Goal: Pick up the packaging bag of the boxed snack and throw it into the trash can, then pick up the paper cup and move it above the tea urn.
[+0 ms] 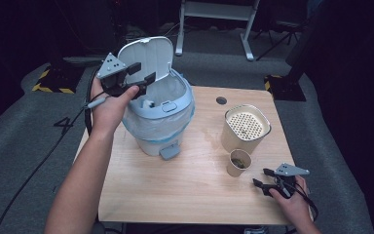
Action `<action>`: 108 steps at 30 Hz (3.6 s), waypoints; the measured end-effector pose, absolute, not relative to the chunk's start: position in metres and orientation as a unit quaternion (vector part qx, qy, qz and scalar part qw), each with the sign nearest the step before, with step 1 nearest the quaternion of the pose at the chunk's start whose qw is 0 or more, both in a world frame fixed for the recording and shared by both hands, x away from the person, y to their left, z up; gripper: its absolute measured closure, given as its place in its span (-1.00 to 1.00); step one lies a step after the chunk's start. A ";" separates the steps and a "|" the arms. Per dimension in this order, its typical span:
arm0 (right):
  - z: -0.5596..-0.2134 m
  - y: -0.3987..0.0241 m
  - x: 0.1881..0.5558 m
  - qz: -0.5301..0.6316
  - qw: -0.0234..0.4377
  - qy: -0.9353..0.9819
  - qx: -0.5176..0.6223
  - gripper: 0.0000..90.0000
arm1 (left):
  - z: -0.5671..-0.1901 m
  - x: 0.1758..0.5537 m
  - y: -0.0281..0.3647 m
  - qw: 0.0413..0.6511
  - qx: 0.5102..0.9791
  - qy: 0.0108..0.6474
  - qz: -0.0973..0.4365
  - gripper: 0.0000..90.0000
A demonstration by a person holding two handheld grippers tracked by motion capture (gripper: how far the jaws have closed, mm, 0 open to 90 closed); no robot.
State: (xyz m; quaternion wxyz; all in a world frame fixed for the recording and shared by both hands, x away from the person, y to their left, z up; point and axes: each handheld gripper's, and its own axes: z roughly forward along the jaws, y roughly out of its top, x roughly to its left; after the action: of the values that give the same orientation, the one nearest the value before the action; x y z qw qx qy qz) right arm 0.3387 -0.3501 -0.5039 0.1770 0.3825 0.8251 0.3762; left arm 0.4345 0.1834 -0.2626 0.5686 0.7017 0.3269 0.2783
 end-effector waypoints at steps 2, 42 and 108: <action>-0.504 -0.350 0.339 0.376 0.177 0.825 0.382 -0.26 | -0.263 0.431 0.183 0.564 0.710 0.321 0.276 -0.13; -0.501 -0.351 0.339 0.369 0.167 0.832 0.378 -0.19 | -0.364 0.340 0.194 0.506 0.815 0.244 0.142 -0.12; -0.497 -0.283 0.370 0.471 0.158 0.802 0.331 -0.32 | -0.503 0.351 0.179 0.365 0.865 0.321 0.123 -0.26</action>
State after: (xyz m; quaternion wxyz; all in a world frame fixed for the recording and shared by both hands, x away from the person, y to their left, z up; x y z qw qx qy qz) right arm 0.3697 -0.2832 -0.4970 0.1584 0.3314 0.8020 0.4711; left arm 0.3506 0.1787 -0.5033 0.3651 0.8653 0.3208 0.1228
